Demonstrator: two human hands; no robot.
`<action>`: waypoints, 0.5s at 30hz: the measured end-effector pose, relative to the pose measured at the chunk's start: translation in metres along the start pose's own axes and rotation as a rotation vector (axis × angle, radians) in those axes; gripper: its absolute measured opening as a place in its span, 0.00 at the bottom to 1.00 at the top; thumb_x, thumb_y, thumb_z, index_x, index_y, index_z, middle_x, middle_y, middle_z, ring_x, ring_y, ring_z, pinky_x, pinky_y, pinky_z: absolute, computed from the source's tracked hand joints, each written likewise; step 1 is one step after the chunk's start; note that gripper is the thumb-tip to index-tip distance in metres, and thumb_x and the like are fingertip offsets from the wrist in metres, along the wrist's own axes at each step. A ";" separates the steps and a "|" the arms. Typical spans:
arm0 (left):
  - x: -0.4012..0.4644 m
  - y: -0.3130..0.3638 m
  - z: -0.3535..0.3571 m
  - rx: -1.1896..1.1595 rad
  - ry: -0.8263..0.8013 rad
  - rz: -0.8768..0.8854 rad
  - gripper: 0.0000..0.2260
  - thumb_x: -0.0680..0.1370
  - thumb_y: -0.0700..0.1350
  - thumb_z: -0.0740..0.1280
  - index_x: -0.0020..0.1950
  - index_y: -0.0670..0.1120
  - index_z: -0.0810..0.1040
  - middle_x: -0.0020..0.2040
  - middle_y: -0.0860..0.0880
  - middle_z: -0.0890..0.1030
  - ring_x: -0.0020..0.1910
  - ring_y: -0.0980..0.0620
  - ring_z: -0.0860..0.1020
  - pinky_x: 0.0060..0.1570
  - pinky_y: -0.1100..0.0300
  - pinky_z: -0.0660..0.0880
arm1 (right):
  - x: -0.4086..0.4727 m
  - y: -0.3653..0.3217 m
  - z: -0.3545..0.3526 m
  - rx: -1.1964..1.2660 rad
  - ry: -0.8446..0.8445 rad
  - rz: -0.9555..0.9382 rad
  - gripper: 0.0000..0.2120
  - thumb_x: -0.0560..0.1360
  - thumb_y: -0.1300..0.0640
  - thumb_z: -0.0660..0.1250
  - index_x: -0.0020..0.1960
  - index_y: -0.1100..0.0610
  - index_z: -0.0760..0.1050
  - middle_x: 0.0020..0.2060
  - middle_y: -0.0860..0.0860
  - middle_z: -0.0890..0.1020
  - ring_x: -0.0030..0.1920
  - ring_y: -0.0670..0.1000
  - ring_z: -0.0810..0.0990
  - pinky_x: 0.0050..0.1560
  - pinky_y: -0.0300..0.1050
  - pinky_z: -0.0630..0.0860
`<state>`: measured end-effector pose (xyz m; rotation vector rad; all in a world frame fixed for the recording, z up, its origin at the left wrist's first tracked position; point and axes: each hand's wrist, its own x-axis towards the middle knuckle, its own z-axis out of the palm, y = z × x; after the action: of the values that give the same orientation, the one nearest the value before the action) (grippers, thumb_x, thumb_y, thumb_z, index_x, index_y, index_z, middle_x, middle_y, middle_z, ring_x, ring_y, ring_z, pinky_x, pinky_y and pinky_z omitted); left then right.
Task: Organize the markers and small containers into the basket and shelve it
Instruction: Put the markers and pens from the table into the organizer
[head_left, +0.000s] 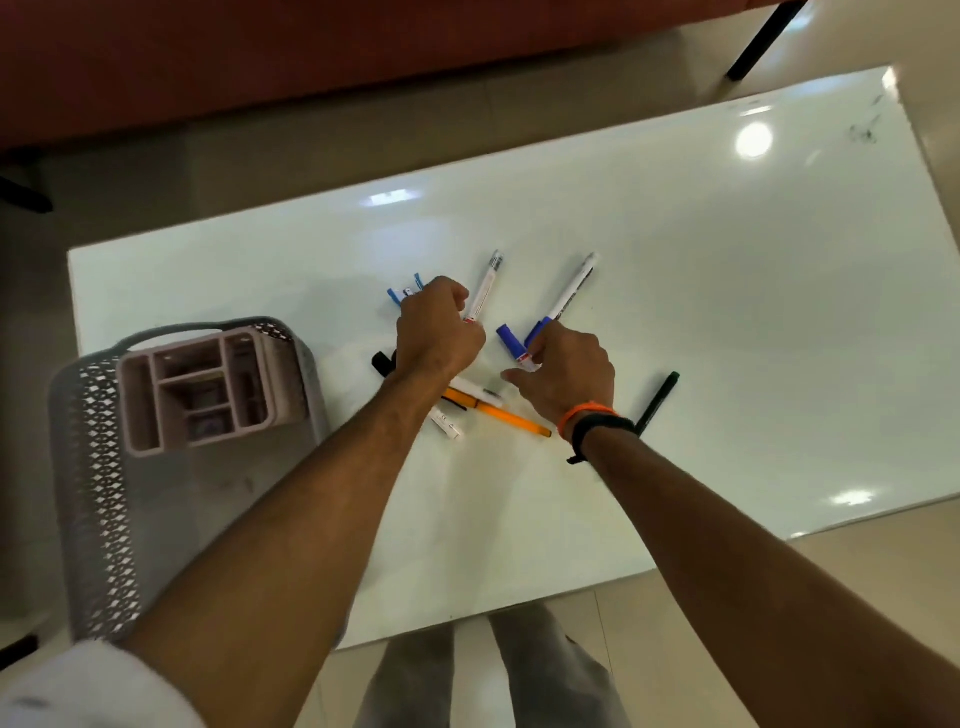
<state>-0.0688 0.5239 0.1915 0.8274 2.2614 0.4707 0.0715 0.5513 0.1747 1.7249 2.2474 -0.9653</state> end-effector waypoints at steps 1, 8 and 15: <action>0.005 0.001 0.003 0.054 0.001 0.017 0.19 0.73 0.42 0.73 0.62 0.43 0.75 0.61 0.44 0.79 0.60 0.45 0.79 0.57 0.55 0.76 | 0.003 0.001 0.002 -0.008 -0.002 -0.006 0.17 0.70 0.49 0.73 0.53 0.57 0.75 0.48 0.54 0.81 0.48 0.57 0.78 0.47 0.50 0.77; 0.026 0.011 0.021 0.387 -0.023 0.086 0.23 0.73 0.49 0.72 0.64 0.43 0.71 0.60 0.42 0.77 0.62 0.43 0.76 0.53 0.53 0.77 | 0.009 0.006 0.002 0.297 0.156 0.035 0.13 0.69 0.56 0.71 0.52 0.55 0.75 0.45 0.51 0.84 0.45 0.54 0.81 0.47 0.50 0.78; 0.027 0.023 0.020 0.382 -0.034 0.096 0.26 0.72 0.48 0.73 0.64 0.43 0.66 0.60 0.40 0.78 0.58 0.41 0.79 0.55 0.52 0.77 | 0.011 0.009 -0.001 0.461 0.203 0.083 0.15 0.68 0.54 0.72 0.53 0.54 0.74 0.45 0.49 0.85 0.44 0.51 0.82 0.43 0.39 0.75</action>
<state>-0.0603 0.5613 0.1768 1.1266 2.3216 0.0624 0.0760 0.5620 0.1669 2.1692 2.1657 -1.4358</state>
